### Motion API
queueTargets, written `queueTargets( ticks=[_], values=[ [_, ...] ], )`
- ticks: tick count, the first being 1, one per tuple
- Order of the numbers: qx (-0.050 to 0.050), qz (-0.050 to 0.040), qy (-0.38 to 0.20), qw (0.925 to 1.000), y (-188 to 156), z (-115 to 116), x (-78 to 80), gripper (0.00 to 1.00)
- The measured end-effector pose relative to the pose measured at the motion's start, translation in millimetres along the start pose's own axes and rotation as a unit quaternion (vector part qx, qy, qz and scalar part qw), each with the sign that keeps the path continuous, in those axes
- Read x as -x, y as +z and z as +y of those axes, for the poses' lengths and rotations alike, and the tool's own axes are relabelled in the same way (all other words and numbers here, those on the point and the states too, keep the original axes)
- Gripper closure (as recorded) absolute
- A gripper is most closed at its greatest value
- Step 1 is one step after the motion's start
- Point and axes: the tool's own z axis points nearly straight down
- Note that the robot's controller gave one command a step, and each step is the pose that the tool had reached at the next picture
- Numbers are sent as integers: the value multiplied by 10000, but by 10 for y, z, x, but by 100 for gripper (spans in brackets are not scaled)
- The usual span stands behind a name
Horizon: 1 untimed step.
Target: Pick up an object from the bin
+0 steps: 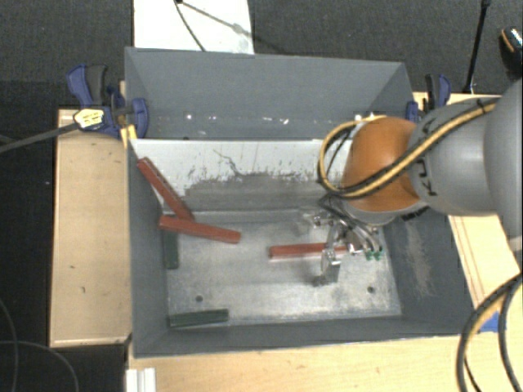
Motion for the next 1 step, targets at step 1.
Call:
queueTargets(
  ticks=[1],
  values=[
    [-15, -42, -22, 10000, -44, -14, 27, 100]
  ],
)
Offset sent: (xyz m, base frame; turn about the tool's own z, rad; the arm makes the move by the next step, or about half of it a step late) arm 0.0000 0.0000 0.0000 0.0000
